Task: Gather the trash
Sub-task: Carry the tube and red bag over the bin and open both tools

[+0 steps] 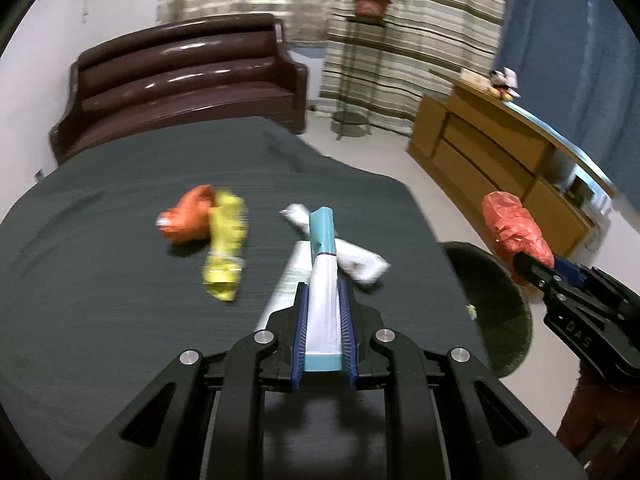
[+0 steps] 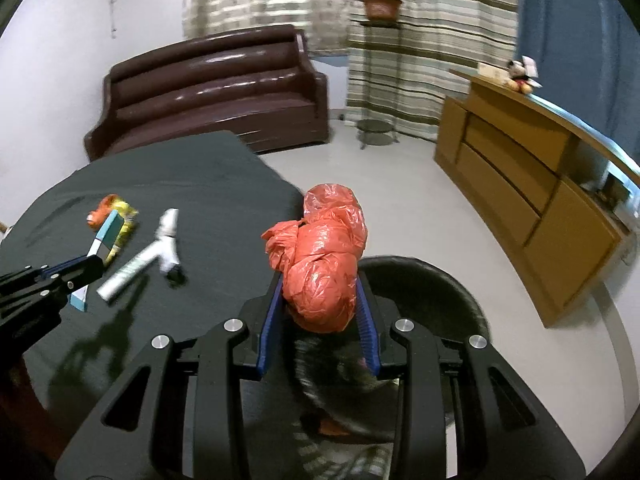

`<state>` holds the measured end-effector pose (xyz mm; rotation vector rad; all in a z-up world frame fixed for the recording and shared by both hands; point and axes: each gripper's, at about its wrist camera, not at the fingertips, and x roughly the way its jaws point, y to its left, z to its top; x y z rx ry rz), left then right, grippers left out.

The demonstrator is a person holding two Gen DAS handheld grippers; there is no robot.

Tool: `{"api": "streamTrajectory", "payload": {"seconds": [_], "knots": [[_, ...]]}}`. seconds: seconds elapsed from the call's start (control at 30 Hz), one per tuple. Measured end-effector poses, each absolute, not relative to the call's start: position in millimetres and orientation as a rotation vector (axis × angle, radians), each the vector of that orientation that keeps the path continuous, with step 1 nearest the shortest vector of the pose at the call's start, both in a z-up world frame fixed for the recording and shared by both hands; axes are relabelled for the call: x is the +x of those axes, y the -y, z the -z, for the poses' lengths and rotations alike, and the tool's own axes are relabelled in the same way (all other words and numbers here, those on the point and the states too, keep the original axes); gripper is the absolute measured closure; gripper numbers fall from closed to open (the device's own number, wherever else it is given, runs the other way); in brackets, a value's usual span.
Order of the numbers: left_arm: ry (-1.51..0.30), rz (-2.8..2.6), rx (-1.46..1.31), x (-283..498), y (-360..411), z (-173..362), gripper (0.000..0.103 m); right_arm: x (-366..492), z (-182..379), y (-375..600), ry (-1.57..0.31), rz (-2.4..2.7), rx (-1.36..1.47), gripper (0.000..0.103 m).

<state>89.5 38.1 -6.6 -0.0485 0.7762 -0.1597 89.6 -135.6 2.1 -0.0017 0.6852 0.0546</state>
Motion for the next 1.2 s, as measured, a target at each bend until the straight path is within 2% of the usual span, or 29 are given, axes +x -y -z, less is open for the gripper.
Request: {"api": "streamTrajectory", "payload": {"seconds": [0.43, 0.97, 1.07, 1.1, 1.2], "knots": [[-0.781, 0.295, 0.059, 96.7, 54.9, 18.1, 0.086, 80.4, 18.4, 206.8, -0.71, 0.049, 0.071, 0.07], [-0.783, 0.336, 0.145, 114.9, 117.0, 30.1, 0.086, 87.3, 24.0, 236.7, -0.69, 0.084, 0.123, 0.068], [-0.793, 0.322, 0.14, 120.4, 120.1, 31.7, 0.08, 90.3, 26.8, 241.6, -0.701, 0.079, 0.149, 0.067], [-0.8, 0.315, 0.135, 121.9, 118.8, 32.8, 0.073, 91.1, 27.1, 243.8, -0.702, 0.079, 0.157, 0.063], [-0.804, 0.297, 0.12, 122.6, 116.2, 33.4, 0.058, 92.0, 26.1, 245.3, -0.699, 0.083, 0.16, 0.062]]}}
